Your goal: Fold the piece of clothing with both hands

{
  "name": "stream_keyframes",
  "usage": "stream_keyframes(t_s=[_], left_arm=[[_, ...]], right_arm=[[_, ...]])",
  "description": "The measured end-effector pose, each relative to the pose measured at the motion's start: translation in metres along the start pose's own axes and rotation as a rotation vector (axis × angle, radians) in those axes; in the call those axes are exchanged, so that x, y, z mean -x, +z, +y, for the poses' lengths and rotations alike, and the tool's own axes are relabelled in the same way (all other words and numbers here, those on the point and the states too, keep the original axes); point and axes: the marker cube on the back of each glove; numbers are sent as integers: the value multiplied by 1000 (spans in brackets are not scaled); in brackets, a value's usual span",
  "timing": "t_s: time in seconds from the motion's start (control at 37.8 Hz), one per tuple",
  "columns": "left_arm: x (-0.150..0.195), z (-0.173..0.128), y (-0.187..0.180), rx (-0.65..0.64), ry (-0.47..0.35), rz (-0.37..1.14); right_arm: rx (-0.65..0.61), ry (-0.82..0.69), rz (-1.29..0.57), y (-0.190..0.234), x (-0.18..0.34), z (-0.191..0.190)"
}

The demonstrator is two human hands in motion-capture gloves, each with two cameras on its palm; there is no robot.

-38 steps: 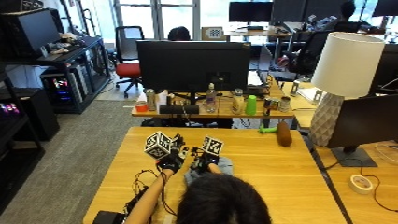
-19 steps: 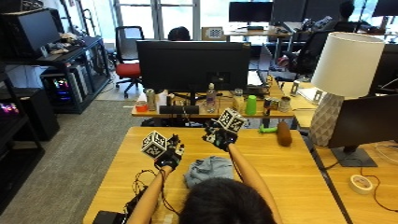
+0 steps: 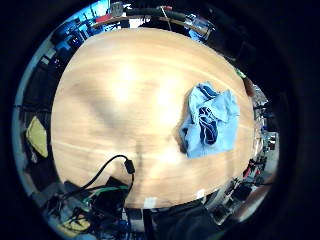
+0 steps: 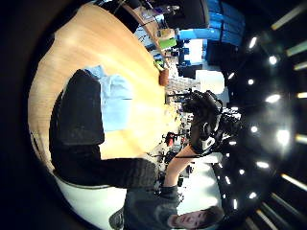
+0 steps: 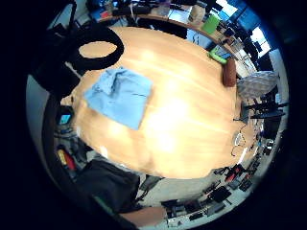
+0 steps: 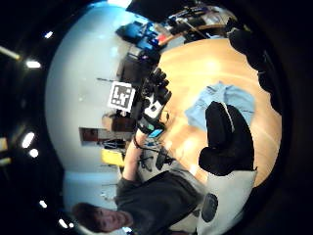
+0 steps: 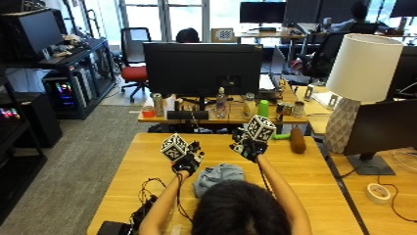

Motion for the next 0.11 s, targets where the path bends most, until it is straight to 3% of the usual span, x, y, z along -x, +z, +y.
stream_keyframes(t_s=[0.05, 0.11], left_arm=[[4, -1, 3, 10, -97, -80], [3, -1, 4, 19, -112, -87]], right_arm=[[49, 38, -6, 2, -6, 5], [50, 3, -26, 2, -5, 6]])
